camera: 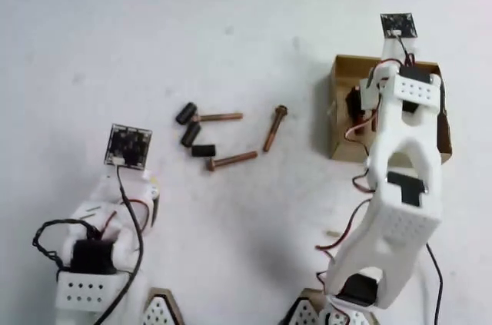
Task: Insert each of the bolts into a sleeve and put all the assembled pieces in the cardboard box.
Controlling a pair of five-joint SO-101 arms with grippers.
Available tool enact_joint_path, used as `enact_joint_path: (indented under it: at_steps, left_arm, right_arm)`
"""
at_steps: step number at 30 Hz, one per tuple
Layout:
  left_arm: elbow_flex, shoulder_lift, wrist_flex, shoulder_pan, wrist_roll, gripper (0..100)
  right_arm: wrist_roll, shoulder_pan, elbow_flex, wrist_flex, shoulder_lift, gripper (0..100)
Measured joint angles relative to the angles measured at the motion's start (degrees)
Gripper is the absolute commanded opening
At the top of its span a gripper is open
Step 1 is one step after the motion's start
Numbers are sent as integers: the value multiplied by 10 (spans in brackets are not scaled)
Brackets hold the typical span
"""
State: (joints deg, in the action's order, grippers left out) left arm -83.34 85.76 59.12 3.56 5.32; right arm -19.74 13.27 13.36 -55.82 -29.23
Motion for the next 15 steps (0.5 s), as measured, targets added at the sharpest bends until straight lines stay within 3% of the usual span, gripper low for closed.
enact_joint_path:
  at_steps: [3,8,15]
  left_arm:
    - [-1,0,-4,0,0,20]
    - [-1,0,-5,0,0,20]
    - [-1,0,-7,0,0,20]
  right_arm:
    - [0,1,55,-24,-42,25]
    - [0,0,135,-68,-90,121]
    - [0,1,208,-107,-110,123]
